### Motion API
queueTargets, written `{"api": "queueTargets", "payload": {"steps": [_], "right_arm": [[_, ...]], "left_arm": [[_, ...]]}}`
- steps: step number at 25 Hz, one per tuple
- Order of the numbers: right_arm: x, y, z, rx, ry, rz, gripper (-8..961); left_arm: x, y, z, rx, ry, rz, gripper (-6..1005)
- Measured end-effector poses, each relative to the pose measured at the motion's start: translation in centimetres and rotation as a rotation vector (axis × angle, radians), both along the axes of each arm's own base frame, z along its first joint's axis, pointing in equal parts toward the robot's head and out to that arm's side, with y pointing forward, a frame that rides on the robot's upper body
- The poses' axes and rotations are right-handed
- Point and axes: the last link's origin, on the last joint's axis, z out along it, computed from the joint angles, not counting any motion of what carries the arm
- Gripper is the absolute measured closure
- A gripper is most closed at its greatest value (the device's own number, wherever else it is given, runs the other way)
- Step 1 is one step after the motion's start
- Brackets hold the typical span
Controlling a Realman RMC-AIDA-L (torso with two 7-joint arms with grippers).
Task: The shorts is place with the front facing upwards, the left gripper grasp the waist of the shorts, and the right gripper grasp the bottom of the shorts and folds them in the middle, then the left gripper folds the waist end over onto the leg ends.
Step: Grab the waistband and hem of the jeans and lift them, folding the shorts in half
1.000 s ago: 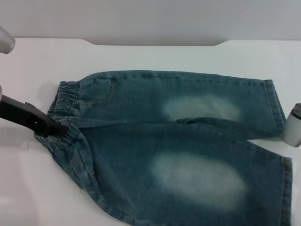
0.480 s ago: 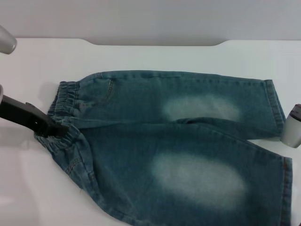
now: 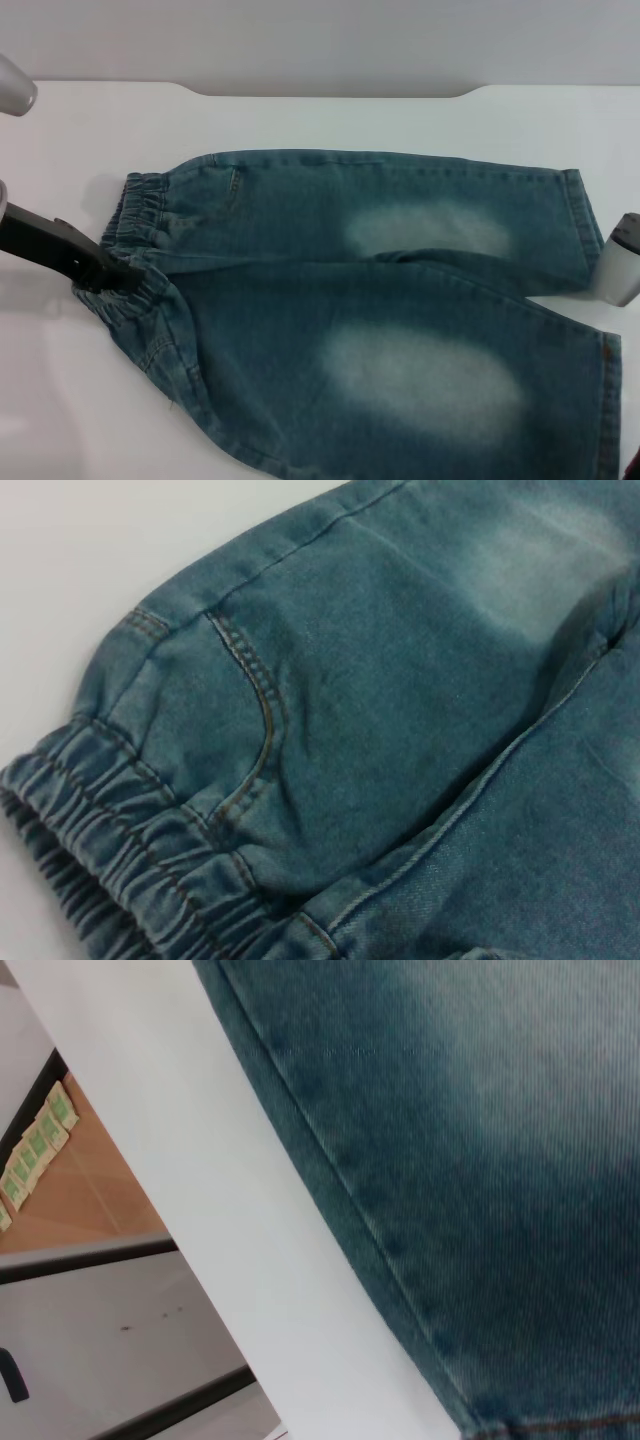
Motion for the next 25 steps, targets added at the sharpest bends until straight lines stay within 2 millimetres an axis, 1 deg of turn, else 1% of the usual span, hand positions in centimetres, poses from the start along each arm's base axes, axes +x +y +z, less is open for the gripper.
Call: {"api": "queueTargets", "payload": {"steps": [9,25], "right_arm": [[-0.57,0.21,-0.17,-0.002,0.021,0.007,378],[-0.82,0.37,-0.26,0.0,0.032,0.025,380]], "left_arm": [[0.05,-0.04,-0.19,-0.007,0.002,-0.003,958],[0.19,-0.13,-0.54,-0.015,0.0,-0.006,957]]}}
